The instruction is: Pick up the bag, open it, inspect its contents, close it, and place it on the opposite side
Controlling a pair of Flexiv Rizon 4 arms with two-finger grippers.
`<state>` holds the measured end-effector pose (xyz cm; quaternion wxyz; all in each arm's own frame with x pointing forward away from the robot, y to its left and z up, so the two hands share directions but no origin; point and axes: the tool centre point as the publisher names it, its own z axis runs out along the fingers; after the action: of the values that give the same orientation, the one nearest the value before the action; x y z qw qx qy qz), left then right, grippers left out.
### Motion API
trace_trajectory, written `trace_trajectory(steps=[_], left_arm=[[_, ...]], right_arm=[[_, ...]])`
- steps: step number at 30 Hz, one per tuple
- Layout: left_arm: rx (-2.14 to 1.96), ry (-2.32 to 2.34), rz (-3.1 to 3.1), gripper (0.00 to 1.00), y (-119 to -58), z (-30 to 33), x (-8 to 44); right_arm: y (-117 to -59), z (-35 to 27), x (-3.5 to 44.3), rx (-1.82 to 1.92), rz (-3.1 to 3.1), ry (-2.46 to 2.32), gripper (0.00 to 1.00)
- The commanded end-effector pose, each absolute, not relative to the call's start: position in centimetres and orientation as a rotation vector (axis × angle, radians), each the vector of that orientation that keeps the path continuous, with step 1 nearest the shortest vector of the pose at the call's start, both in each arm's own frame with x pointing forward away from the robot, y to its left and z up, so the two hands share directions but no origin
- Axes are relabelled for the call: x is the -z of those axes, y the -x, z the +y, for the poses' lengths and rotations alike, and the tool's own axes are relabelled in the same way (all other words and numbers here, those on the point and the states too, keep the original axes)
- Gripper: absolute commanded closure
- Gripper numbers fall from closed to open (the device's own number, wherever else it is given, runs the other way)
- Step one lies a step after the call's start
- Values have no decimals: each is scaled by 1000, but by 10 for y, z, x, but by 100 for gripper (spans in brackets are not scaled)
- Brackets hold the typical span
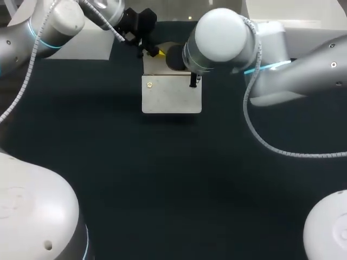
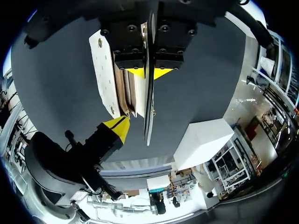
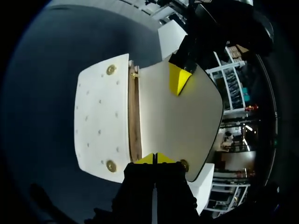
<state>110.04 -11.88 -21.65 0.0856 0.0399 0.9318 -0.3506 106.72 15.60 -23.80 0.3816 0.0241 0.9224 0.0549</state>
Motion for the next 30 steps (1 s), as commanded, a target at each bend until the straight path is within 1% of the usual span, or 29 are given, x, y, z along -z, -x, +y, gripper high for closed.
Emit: trace_trajectory(steps=[1,11,30], left_arm=[[1063,-119,2770,100,-1101,-115,217],[1085,-119,2764,100,-1103,-116,213],[1123,-72,2754,100,-1103,-118,209]], right_arm=[[-1081,161,245,-146,2373,-59,100],[-1082,166,260,-156,2414,-31,100],[-1048,164,285,-171,2479,-4,100]])
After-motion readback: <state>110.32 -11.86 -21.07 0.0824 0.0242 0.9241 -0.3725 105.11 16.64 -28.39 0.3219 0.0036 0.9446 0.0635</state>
